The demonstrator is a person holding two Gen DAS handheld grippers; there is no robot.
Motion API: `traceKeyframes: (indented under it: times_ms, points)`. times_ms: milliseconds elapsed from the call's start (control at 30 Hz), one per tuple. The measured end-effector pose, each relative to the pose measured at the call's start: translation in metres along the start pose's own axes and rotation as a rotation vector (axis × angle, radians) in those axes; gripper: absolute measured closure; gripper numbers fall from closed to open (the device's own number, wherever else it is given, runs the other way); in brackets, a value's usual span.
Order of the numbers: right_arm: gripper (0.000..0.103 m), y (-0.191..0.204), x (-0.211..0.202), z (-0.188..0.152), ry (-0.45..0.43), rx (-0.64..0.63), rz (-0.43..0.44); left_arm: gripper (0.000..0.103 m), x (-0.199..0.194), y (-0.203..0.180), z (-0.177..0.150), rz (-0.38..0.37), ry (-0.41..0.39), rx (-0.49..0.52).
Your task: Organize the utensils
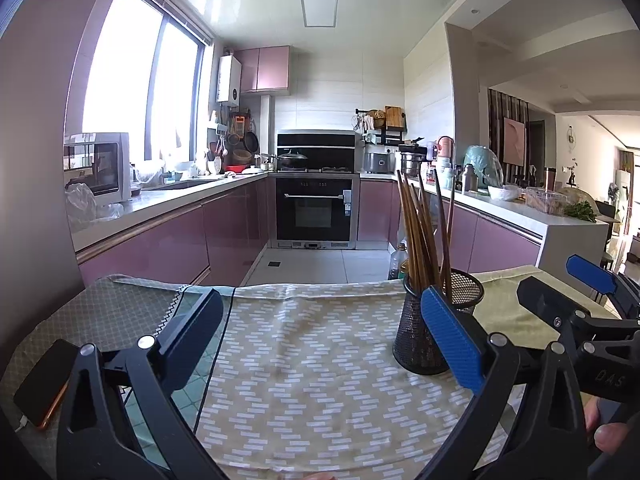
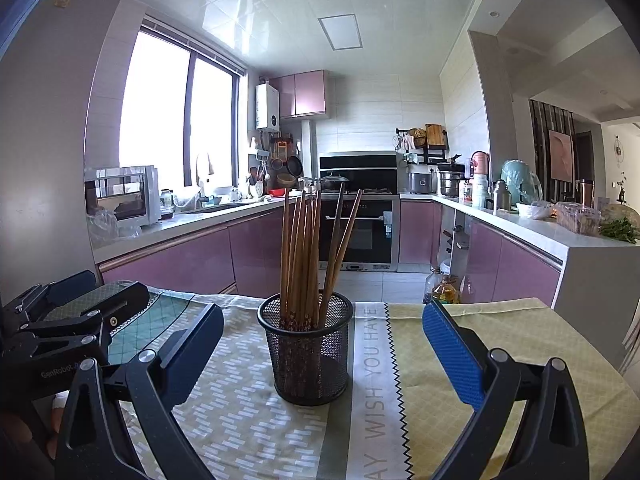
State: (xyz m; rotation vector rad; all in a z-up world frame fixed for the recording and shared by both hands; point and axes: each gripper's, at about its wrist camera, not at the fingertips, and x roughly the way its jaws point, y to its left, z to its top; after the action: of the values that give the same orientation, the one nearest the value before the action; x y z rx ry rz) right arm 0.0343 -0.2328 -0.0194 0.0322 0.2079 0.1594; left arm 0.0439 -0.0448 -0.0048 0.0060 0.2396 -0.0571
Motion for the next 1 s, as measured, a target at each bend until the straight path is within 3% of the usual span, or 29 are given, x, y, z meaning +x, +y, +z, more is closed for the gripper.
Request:
traceKeyframes:
  times_ms: [1000]
  points:
    - [0.007, -0.0023, 0.0014, -0.0001, -0.008, 0.013, 0.004, 0.005, -0.0037, -0.003, 0.0036, 0.004, -0.026, 0.016]
